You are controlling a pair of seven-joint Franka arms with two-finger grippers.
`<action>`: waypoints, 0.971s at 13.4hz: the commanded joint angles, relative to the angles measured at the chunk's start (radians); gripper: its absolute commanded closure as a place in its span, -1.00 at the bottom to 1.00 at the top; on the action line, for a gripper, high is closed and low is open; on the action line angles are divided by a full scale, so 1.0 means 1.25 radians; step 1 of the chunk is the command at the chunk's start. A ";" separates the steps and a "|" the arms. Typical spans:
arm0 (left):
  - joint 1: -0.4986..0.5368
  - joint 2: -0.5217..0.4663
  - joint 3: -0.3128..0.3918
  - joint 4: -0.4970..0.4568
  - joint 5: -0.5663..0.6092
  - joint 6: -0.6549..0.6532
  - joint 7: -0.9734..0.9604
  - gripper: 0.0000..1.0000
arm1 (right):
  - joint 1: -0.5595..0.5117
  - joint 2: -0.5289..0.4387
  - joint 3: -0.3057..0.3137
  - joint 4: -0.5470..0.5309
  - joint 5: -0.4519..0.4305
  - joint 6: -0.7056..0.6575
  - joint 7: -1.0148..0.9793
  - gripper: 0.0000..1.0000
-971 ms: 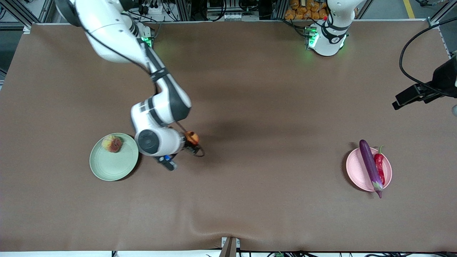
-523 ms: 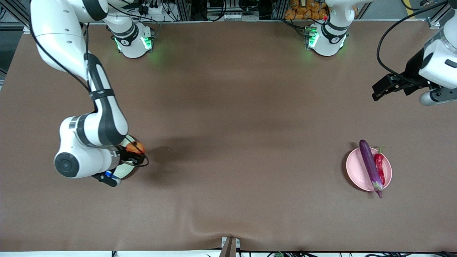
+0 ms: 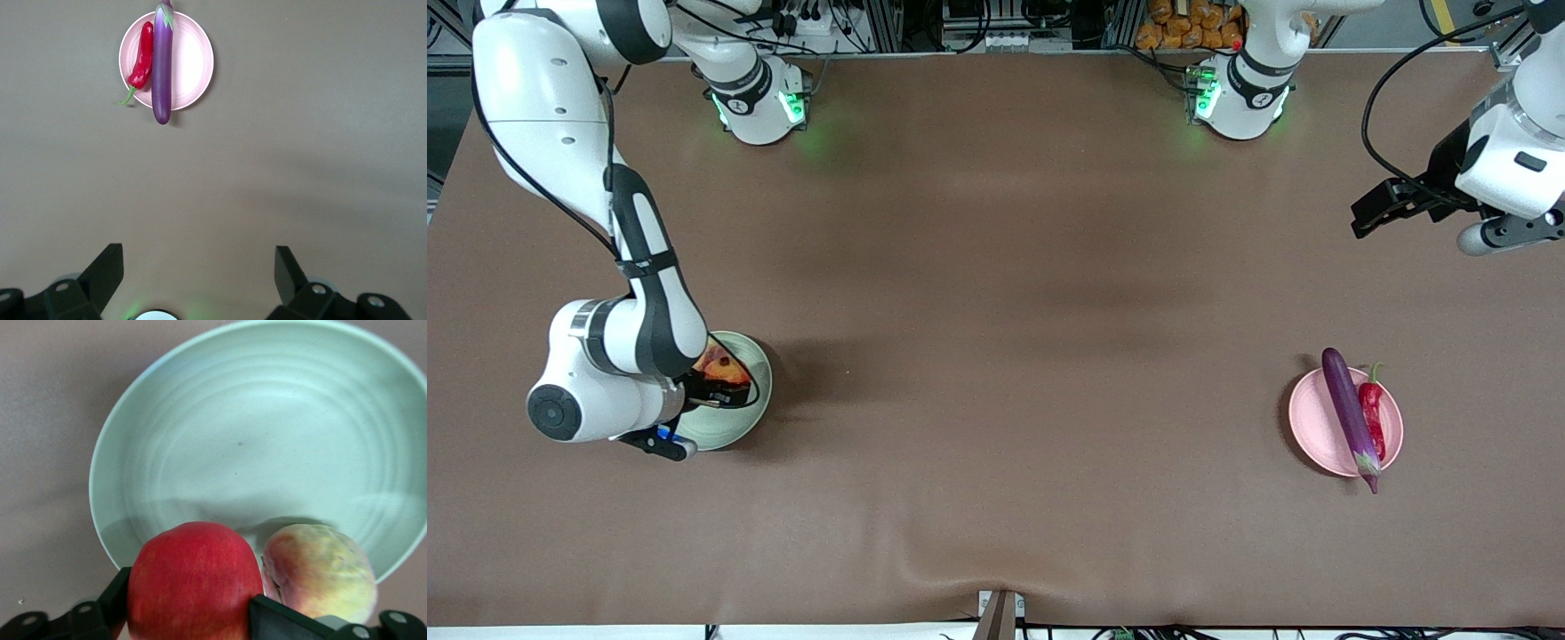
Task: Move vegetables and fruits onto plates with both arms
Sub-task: 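Place the apple on the green plate while the left arm returns to rest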
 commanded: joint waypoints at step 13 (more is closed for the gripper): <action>-0.012 -0.060 0.006 -0.027 -0.015 -0.009 0.007 -1.00 | 0.004 -0.118 0.010 0.330 -0.015 -0.289 -0.007 -1.00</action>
